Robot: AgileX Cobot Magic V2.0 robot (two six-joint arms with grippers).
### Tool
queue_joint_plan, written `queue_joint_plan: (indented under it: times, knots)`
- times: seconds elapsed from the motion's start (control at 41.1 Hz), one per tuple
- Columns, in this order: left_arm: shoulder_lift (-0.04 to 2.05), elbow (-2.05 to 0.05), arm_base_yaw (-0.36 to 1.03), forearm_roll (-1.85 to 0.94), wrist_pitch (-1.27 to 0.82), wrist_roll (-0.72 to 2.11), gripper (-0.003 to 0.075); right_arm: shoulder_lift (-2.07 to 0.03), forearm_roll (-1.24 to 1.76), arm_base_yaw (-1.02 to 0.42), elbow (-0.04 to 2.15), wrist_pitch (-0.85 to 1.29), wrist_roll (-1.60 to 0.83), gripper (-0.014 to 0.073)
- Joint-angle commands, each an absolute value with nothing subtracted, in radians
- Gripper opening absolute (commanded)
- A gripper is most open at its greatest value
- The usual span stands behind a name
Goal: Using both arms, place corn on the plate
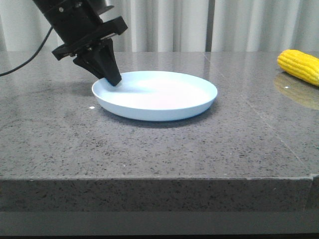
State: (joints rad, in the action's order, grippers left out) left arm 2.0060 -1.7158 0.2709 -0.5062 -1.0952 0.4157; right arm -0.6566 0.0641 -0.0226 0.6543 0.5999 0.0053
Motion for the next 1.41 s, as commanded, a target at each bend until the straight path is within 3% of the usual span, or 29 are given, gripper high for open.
queue_joint_plan:
  times: [0.0, 0.146, 0.267, 0.51, 0.754, 1.094, 1.386]
  knots:
    - [1.955, -1.75, 0.279, -0.544, -1.083, 0.418, 0.0118, -0.66, 0.061, -0.017, 0.684, 0.533, 0.0, 0.0651]
    - [1.954, -1.75, 0.279, -0.544, -1.09, 0.418, 0.0384, -0.66, 0.061, -0.017, 0.684, 0.533, 0.0, 0.0651]
    - [1.943, -1.784, 0.276, -0.537, -1.135, 0.418, 0.0485, -0.66, 0.061, -0.017, 0.684, 0.533, 0.0, 0.0651]
    - [1.814, -1.832, 0.325, -0.354, -1.139, 0.292, 0.0482, -0.66, 0.061, -0.017, 0.684, 0.533, 0.0, 0.0651]
    - [1.608, -1.78, 0.472, -0.036, -1.11, 0.093, 0.0482, -0.66, 0.061, -0.017, 0.684, 0.533, 0.0, 0.0651]
    - [1.222, -1.398, 0.678, 0.026, -0.906, 0.022, 0.0482, -0.66, 0.061, -0.017, 0.684, 0.533, 0.0, 0.0651]
    - [0.949, -1.088, 0.696, 0.029, -0.847, -0.059, 0.048, -0.66, 0.061, -0.017, 0.684, 0.533, 0.0, 0.0651]
